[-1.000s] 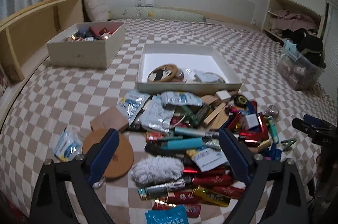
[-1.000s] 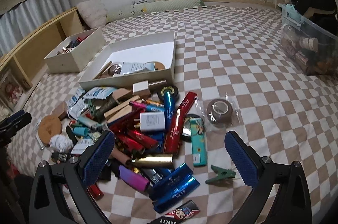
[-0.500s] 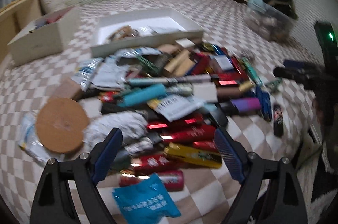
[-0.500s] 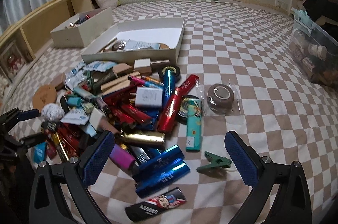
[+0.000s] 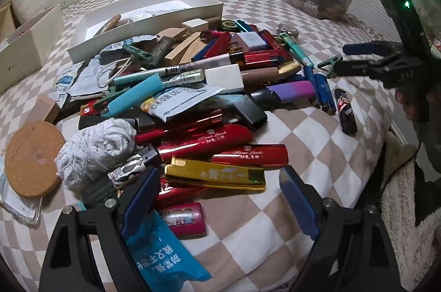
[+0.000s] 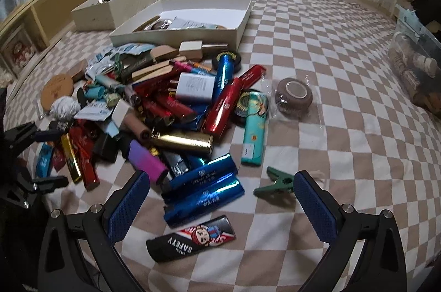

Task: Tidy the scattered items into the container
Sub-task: 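Move both grippers over the pile toward the gold lighter and black SAFETY lighter, then grasp the black SAFETY lighter with the right gripper while the left grasps the gold lighter, then lift and carry the gold and black lighters over the white tray, then open both grippers to drop the lighters into the tray, then withdraw both grippers from the tray and hold back over the pile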

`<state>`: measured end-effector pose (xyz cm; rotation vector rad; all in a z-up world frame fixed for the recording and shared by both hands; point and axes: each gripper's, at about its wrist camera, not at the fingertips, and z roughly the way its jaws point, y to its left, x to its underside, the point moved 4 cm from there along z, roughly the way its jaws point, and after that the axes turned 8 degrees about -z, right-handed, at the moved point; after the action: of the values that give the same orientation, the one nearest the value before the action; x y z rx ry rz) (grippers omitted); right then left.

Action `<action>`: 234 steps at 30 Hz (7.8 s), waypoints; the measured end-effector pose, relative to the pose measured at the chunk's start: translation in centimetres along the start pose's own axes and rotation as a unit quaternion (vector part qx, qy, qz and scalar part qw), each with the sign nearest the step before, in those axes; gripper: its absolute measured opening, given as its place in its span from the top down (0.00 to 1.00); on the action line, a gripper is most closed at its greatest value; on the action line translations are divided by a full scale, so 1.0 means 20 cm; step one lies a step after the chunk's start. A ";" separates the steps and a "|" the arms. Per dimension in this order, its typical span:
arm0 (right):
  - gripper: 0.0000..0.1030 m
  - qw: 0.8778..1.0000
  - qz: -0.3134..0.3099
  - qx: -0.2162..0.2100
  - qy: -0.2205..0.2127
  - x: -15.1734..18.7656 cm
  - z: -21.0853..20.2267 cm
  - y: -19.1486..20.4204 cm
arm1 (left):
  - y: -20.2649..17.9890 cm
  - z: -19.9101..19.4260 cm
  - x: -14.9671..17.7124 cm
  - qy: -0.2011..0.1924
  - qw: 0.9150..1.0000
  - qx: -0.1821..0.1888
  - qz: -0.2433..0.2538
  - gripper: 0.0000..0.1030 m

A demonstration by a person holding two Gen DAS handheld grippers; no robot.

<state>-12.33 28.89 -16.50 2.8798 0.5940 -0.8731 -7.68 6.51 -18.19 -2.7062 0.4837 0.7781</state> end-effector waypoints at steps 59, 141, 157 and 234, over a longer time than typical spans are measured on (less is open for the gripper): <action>0.18 0.991 -0.064 -0.086 0.077 0.27 0.06 0.24 | -0.19 0.06 0.08 -0.023 0.996 -0.048 0.076 0.22; 0.18 0.994 0.049 -0.012 -0.093 -1.22 0.27 0.04 | 0.60 -0.05 -1.18 -0.134 0.977 -0.070 -0.148 0.22; 0.18 0.995 0.085 -0.034 -0.047 -1.34 0.54 -0.08 | 0.75 0.17 -1.33 -0.104 0.979 -0.091 -0.152 0.22; 0.00 0.991 0.112 -0.019 -0.070 -1.28 0.50 -0.11 | 0.64 0.36 -1.27 -0.088 0.977 -0.096 -0.168 0.00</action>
<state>-37.88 20.34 -10.83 2.7522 0.2647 -1.0037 -36.26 3.48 -12.17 -2.7491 -0.0953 0.9938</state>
